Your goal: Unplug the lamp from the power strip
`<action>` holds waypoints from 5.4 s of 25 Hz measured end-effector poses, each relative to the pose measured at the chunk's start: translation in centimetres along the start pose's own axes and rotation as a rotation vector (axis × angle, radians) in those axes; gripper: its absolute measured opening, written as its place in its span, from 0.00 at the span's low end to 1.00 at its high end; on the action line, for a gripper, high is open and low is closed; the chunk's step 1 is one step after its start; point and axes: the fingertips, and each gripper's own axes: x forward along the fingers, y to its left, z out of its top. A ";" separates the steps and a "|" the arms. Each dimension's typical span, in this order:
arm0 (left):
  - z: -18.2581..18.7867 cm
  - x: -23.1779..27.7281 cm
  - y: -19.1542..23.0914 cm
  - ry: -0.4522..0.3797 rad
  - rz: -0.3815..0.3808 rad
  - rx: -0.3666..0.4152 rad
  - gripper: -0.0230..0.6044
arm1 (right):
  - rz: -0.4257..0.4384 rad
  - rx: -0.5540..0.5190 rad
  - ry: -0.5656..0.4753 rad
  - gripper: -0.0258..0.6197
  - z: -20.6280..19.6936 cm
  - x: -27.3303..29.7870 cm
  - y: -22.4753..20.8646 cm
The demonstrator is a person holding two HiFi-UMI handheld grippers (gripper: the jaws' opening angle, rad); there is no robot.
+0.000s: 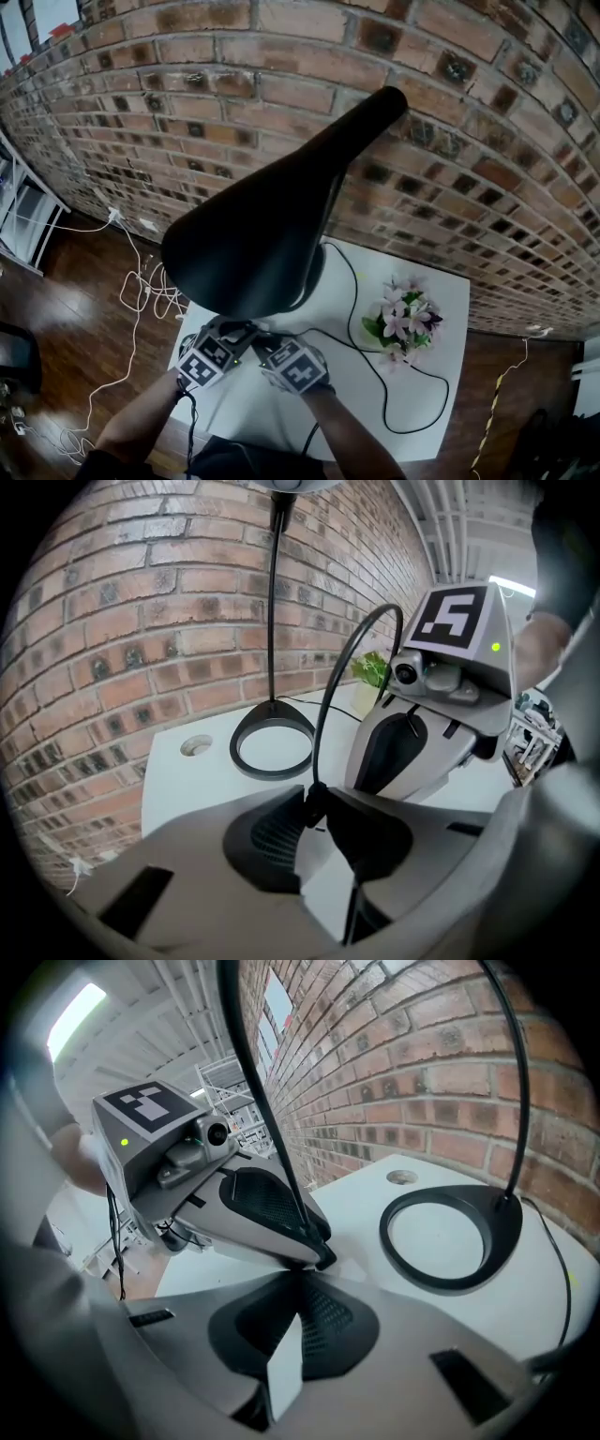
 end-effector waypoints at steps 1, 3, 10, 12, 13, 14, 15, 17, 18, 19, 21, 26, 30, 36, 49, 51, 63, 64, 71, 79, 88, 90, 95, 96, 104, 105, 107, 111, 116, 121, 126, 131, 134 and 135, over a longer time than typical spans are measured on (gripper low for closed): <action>0.2 0.0 0.0 -0.005 -0.007 -0.008 0.20 | 0.002 0.008 -0.008 0.03 0.0 0.0 0.0; 0.3 0.0 0.1 -0.011 -0.018 -0.027 0.20 | 0.012 0.028 -0.024 0.03 0.0 0.0 -0.1; 0.8 1.4 -0.8 -0.026 -0.050 -0.067 0.19 | 0.029 0.123 -0.055 0.02 -1.3 -1.3 -1.2; 0.1 0.6 -0.3 -0.018 -0.044 -0.057 0.19 | 0.029 0.123 -0.068 0.02 -0.8 -0.6 -0.8; -0.1 0.1 0.2 -0.018 -0.031 -0.047 0.19 | 0.034 0.114 -0.067 0.02 -0.3 -0.2 -0.5; -0.3 -0.2 0.5 -0.020 -0.019 -0.036 0.19 | 0.038 0.106 -0.059 0.02 0.0 0.0 -0.3; -0.5 -0.2 0.5 -0.021 -0.011 -0.023 0.19 | 0.040 0.098 -0.048 0.02 0.2 0.1 -0.1; -0.7 -0.1 0.3 -0.015 -0.007 -0.002 0.19 | 0.038 0.086 -0.034 0.02 0.2 0.2 0.0; -0.6 0.0 0.2 -0.009 -0.005 0.001 0.19 | 0.036 0.083 -0.030 0.02 0.1 0.2 -0.1; -0.5 0.1 0.3 -0.002 -0.003 -0.005 0.19 | 0.034 0.084 -0.029 0.02 0.1 0.1 -0.2; -0.1 0.3 0.3 -0.011 -0.003 -0.032 0.19 | 0.028 0.095 -0.036 0.02 0.0 0.0 -0.4; 0.3 0.1 0.4 -0.061 -0.001 -0.127 0.19 | 0.037 0.154 -0.070 0.02 0.0 -0.1 -0.5; 0.3 0.2 0.1 -0.037 0.008 0.015 0.19 | 0.054 0.175 -0.074 0.02 -0.1 0.0 -0.5; 2.8 0.2 -1.1 0.027 -0.013 0.185 0.17 | 0.026 0.180 0.054 0.05 -4.1 0.8 0.1; 0.1 0.5 -0.1 0.072 -0.038 0.076 0.17 | -0.118 0.021 -0.087 0.05 0.0 -1.3 -1.9; -1.2 1.0 -0.5 0.089 -0.061 0.061 0.17 | -0.132 0.018 -0.072 0.05 -0.2 -1.0 -2.3; -0.2 0.5 -0.5 -0.040 -0.019 0.031 0.16 | -0.113 0.041 -0.010 0.05 -0.1 -0.8 -2.5; -0.2 0.6 -0.5 -0.042 -0.017 0.030 0.16 | -0.105 0.055 -0.010 0.05 -0.1 -0.8 -2.5; 0.7 0.3 -0.5 -0.088 -0.001 0.002 0.16 | -0.079 0.112 -0.034 0.05 0.0 -0.9 -2.6; 0.3 0.2 -0.4 -0.065 0.014 -0.010 0.16 | -0.076 0.104 -0.043 0.05 -0.1 -1.0 -2.4; 0.0 0.1 -0.9 -0.025 0.028 0.133 0.15 | -0.083 0.045 0.007 0.05 -0.1 -0.8 -2.2; 2.4 -1.1 0.2 -0.154 0.025 -0.025 0.15 | -0.082 0.057 0.000 0.05 -0.1 -0.8 -2.2; 8.0 -2.6 0.8 -0.211 0.030 0.093 0.15 | -0.078 0.081 -0.018 0.05 -0.1 -0.9 -2.5; 7.2 -2.6 0.6 -0.190 0.021 0.077 0.15 | -0.078 0.085 -0.018 0.05 -0.2 -0.9 -2.4; 3.6 -3.8 3.1 -0.151 0.182 -0.047 0.16 | -0.085 0.076 -0.036 0.05 0.0 -0.9 -2.5; 3.6 -4.0 3.5 -0.148 0.207 -0.043 0.16 | -0.091 0.074 -0.038 0.05 -0.1 -0.9 -2.5; 3.4 -4.2 4.3 -0.134 0.250 -0.033 0.16 | -0.102 0.077 -0.044 0.05 -0.1 -0.9 -2.5; 2.3 -4.0 5.4 -0.081 0.294 -0.023 0.17 | -0.116 0.080 -0.046 0.05 0.0 -0.8 -2.5; 2.0 -3.5 6.0 -0.047 0.318 0.000 0.17 | -0.128 0.095 -0.056 0.05 -0.1 -0.5 -3.0; 1.6 -3.1 7.0 -0.038 0.344 0.010 0.18 | -0.125 0.118 -0.069 0.05 0.5 -1.3 -2.5; 1.4 -2.8 8.0 -0.047 0.341 -0.031 0.19 | -0.101 0.163 -0.143 0.05 2.3 -2.6 -1.3; 1.6 -1.8 8.5 -0.043 0.319 -0.033 0.24 | -0.069 0.185 -0.175 0.05 3.1 -3.2 -0.4; 1.1 -1.2 8.8 -0.029 0.298 -0.037 0.31 | -0.065 0.192 -0.173 0.05 3.2 -3.2 -0.5; 1.1 -1.3 8.8 -0.028 0.296 -0.037 0.31 | -0.064 0.194 -0.172 0.05 3.1 -3.2 -0.6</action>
